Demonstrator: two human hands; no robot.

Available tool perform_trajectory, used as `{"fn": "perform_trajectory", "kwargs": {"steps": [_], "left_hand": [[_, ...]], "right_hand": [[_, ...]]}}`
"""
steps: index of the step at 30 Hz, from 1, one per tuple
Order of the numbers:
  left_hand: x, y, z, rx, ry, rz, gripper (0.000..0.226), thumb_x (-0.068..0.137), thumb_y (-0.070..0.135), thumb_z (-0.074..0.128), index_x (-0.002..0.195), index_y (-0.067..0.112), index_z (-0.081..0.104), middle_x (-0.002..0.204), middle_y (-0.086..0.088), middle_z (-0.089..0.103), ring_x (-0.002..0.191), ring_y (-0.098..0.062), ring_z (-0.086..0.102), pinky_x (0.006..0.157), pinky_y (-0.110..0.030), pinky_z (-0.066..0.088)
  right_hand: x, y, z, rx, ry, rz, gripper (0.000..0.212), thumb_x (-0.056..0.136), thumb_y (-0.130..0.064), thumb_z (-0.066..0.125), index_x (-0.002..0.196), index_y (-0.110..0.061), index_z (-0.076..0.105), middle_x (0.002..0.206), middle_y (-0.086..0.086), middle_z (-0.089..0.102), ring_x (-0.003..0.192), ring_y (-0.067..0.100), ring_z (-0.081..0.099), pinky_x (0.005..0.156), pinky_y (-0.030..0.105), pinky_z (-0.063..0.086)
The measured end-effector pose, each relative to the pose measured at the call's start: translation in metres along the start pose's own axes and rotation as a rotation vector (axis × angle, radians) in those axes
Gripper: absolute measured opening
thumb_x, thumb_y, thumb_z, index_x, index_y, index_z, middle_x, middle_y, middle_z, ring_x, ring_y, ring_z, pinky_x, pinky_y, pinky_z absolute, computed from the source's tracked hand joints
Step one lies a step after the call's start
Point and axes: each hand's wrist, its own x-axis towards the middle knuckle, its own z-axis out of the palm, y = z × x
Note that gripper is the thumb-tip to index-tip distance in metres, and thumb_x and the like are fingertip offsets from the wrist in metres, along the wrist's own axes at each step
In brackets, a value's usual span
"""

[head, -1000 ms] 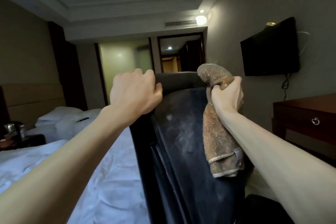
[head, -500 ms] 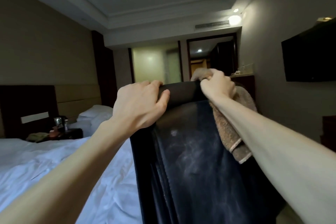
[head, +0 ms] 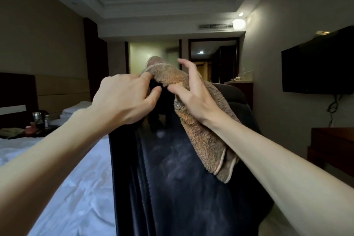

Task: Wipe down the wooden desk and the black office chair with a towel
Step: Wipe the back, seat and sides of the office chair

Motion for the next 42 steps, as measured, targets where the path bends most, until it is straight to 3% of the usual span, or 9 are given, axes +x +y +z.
{"fn": "perform_trajectory", "kwargs": {"steps": [5, 8, 12, 20, 25, 27, 31, 35, 42], "left_hand": [[0.025, 0.009, 0.004, 0.077, -0.089, -0.022, 0.045, 0.104, 0.058, 0.026, 0.094, 0.021, 0.049, 0.114, -0.012, 0.071, 0.102, -0.039, 0.067, 0.07, -0.038, 0.034], [0.022, 0.014, 0.009, 0.058, -0.054, 0.0, 0.048, 0.102, 0.06, 0.029, 0.102, 0.017, 0.049, 0.109, -0.011, 0.071, 0.097, -0.038, 0.067, 0.067, -0.038, 0.033], [0.009, 0.001, 0.008, -0.032, -0.034, -0.004, 0.067, 0.089, 0.078, 0.019, 0.106, 0.021, 0.048, 0.1, -0.01, 0.072, 0.093, -0.039, 0.067, 0.064, -0.039, 0.031], [0.003, 0.002, 0.002, -0.057, 0.033, -0.025, 0.083, 0.082, 0.084, 0.012, 0.109, 0.022, 0.058, 0.089, -0.006, 0.072, 0.086, -0.036, 0.068, 0.067, -0.039, 0.041], [0.001, 0.0, 0.003, -0.067, 0.079, -0.014, 0.071, 0.084, 0.081, 0.012, 0.091, 0.023, 0.051, 0.089, -0.007, 0.071, 0.085, -0.036, 0.068, 0.06, -0.038, 0.029], [-0.002, -0.001, 0.003, -0.065, 0.094, -0.001, 0.065, 0.083, 0.08, 0.011, 0.081, 0.024, 0.044, 0.086, -0.005, 0.069, 0.083, -0.036, 0.068, 0.059, -0.038, 0.027], [0.001, 0.001, 0.001, -0.046, 0.101, 0.011, 0.073, 0.081, 0.078, 0.01, 0.094, 0.024, 0.058, 0.09, -0.012, 0.071, 0.086, -0.038, 0.068, 0.062, -0.037, 0.031], [0.0, 0.0, -0.003, -0.065, 0.081, -0.025, 0.078, 0.082, 0.074, 0.015, 0.114, 0.026, 0.067, 0.096, -0.016, 0.073, 0.09, -0.039, 0.067, 0.068, -0.038, 0.038], [-0.003, -0.001, -0.002, -0.051, 0.06, -0.019, 0.07, 0.082, 0.065, 0.019, 0.11, 0.025, 0.068, 0.088, -0.011, 0.071, 0.081, -0.036, 0.062, 0.065, -0.037, 0.035]], "right_hand": [[-0.014, 0.014, -0.01, -0.538, 0.043, -0.105, 0.054, 0.1, -0.034, 0.052, 0.152, -0.027, 0.039, 0.167, 0.007, 0.02, 0.153, 0.026, 0.018, 0.122, 0.052, 0.026], [-0.02, 0.016, -0.009, -0.795, 0.134, -0.006, 0.058, 0.102, -0.046, 0.046, 0.157, -0.041, 0.028, 0.153, 0.012, 0.035, 0.132, 0.036, 0.044, 0.092, 0.045, 0.047], [-0.019, 0.017, -0.015, -0.914, 0.144, -0.003, 0.054, 0.104, -0.04, 0.05, 0.153, -0.029, 0.032, 0.12, 0.013, 0.06, 0.099, 0.038, 0.065, 0.069, 0.037, 0.038], [0.029, 0.005, -0.034, -0.619, 0.433, 0.108, 0.045, 0.097, -0.024, 0.063, 0.139, -0.029, 0.048, 0.124, 0.009, 0.062, 0.113, 0.036, 0.062, 0.085, 0.041, 0.047], [0.01, 0.008, 0.009, -0.325, 0.005, -0.029, 0.049, 0.09, -0.056, 0.056, 0.135, -0.036, 0.052, 0.142, -0.002, 0.049, 0.133, 0.025, 0.045, 0.111, 0.046, 0.04], [-0.006, 0.02, 0.009, -0.268, 0.049, -0.113, 0.05, 0.09, -0.062, 0.045, 0.135, -0.04, 0.051, 0.144, -0.013, 0.045, 0.135, 0.015, 0.043, 0.109, 0.042, 0.04], [-0.005, 0.054, -0.017, -0.457, 0.145, -0.224, 0.041, 0.096, -0.036, 0.053, 0.136, -0.032, 0.054, 0.148, -0.015, 0.047, 0.133, 0.017, 0.051, 0.102, 0.041, 0.047], [0.014, 0.085, -0.037, -0.508, 0.251, -0.05, 0.038, 0.097, -0.028, 0.055, 0.135, -0.026, 0.055, 0.145, 0.0, 0.053, 0.123, 0.032, 0.059, 0.095, 0.041, 0.046], [0.052, 0.127, -0.069, -0.511, 0.378, 0.367, 0.035, 0.1, -0.04, 0.045, 0.133, -0.026, 0.05, 0.143, 0.015, 0.054, 0.127, 0.043, 0.054, 0.101, 0.047, 0.043]]}}
